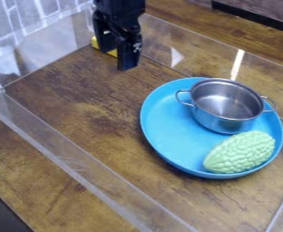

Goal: Put the yellow brick in the blue tray

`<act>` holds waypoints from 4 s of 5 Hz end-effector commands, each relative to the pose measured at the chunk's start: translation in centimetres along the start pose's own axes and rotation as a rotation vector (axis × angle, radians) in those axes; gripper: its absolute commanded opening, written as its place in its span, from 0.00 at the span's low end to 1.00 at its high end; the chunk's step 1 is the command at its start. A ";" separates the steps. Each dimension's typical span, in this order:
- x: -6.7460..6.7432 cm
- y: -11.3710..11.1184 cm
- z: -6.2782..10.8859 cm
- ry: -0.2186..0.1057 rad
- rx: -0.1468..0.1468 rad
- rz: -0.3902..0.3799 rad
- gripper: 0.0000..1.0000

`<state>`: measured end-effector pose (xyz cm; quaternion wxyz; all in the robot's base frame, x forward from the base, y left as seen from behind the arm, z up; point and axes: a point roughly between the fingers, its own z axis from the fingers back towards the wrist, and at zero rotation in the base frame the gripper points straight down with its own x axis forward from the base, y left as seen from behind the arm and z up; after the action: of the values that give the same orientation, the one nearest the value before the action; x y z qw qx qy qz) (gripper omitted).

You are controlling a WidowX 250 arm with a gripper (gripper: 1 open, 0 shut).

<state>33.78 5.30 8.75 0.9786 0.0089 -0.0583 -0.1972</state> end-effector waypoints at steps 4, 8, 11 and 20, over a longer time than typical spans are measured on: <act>1.3 4.3 1.3 -0.071 0.059 -0.018 1.00; 0.3 5.6 0.1 -0.068 0.054 -0.002 1.00; -0.7 6.3 -0.3 -0.060 0.052 -0.006 1.00; 2.8 12.6 -3.4 -0.090 0.104 -0.326 1.00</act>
<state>40.64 15.28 4.07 0.9326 0.0374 -0.0868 -0.3484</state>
